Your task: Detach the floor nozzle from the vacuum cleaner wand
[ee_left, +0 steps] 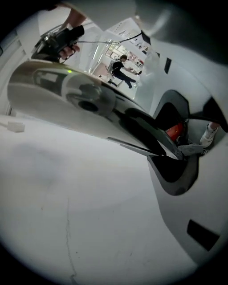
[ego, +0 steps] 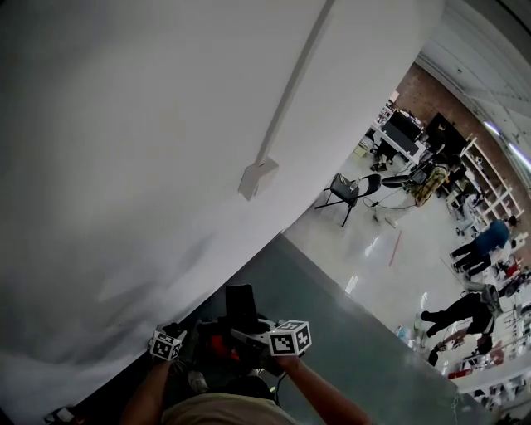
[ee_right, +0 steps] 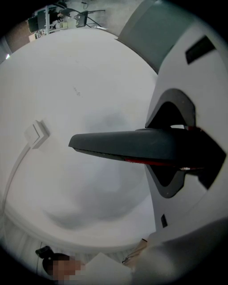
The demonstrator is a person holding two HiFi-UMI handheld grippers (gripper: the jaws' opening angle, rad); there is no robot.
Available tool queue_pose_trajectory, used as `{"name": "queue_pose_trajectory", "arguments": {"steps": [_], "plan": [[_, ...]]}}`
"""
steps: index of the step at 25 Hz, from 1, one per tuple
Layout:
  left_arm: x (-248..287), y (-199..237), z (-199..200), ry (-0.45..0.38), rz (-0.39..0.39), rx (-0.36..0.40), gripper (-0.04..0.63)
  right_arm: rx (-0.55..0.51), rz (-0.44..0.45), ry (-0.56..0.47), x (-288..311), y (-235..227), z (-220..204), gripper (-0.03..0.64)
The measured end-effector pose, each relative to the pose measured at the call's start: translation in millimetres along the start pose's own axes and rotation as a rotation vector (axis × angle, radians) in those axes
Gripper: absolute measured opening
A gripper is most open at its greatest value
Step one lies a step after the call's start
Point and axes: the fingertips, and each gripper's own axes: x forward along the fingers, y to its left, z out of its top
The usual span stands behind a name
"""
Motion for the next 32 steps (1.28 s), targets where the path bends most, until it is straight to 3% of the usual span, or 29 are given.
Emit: {"name": "queue_pose_trajectory", "arguments": {"steps": [4, 7, 10, 13, 16, 24, 32], "plan": [[2.7, 33.2, -13.6, 0.055, 0.108, -0.175, 0.163, 0.017, -0.011, -0.016, 0.5, -9.4, 0.0, 0.227], [-5.1, 48.0, -25.7, 0.085, 0.142, -0.337, 0.164, 0.041, -0.015, -0.029, 0.0, -12.0, -0.5, 0.227], [-10.3, 60.7, -19.8, 0.015, 0.147, -0.482, 0.186, 0.050, -0.021, -0.036, -1.8, -14.0, -1.1, 0.227], [-14.0, 69.2, -7.5, -0.097, 0.128, -0.603, 0.252, 0.060, -0.030, -0.049, -7.6, -14.3, -2.1, 0.227], [-22.9, 70.4, -2.8, -0.151, 0.103, -0.661, 0.299, 0.072, -0.038, -0.057, -10.0, -12.7, -4.4, 0.227], [-33.5, 77.6, -8.3, -0.234, 0.057, -0.845, 0.316, 0.127, -0.041, -0.066, -5.4, -23.8, -20.4, 0.227], [-51.5, 56.1, -3.7, -0.254, -0.021, -0.845, 0.316, 0.154, -0.037, -0.076, 3.6, -18.3, -33.6, 0.227]]}}
